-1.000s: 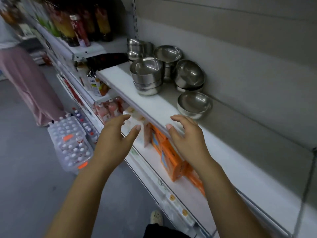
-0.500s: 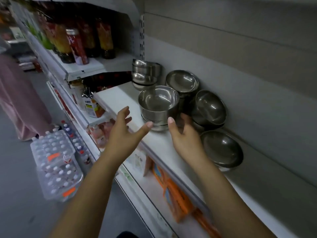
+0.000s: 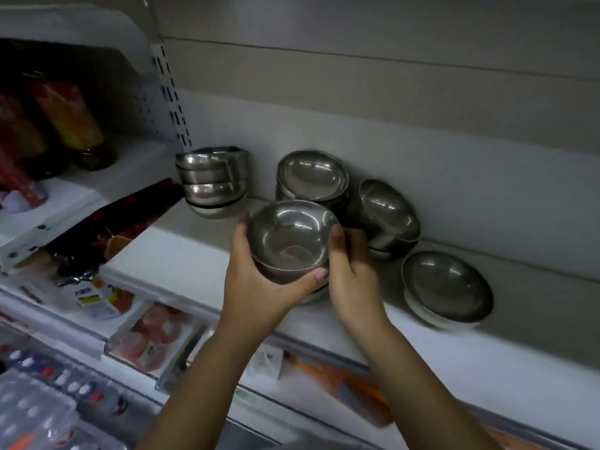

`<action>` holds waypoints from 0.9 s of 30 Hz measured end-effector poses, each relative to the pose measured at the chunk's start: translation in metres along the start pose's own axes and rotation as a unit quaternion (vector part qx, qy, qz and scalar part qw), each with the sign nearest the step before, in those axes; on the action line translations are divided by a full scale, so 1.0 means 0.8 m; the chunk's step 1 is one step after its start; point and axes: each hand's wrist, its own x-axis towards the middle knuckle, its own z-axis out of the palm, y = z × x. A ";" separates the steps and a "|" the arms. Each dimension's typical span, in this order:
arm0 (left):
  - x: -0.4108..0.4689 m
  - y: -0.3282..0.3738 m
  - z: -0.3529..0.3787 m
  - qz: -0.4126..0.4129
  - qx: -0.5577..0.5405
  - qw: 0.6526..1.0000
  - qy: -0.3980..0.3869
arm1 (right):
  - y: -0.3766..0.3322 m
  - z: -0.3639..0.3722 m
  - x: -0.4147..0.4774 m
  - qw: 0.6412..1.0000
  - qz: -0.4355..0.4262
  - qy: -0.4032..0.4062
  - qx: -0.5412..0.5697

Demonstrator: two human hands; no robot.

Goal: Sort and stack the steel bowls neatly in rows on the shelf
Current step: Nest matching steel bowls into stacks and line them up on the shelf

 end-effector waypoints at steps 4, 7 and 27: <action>0.017 0.000 -0.021 0.005 -0.075 0.997 -0.028 | -0.001 0.026 -0.009 0.993 -0.073 0.093 0.025; 0.034 0.002 -0.047 0.014 -0.147 0.989 -0.034 | -0.006 0.046 -0.017 0.980 -0.123 0.156 0.010; 0.099 -0.096 -0.170 -0.011 -0.017 0.994 -0.107 | -0.033 0.140 0.008 0.927 -0.176 0.284 -0.170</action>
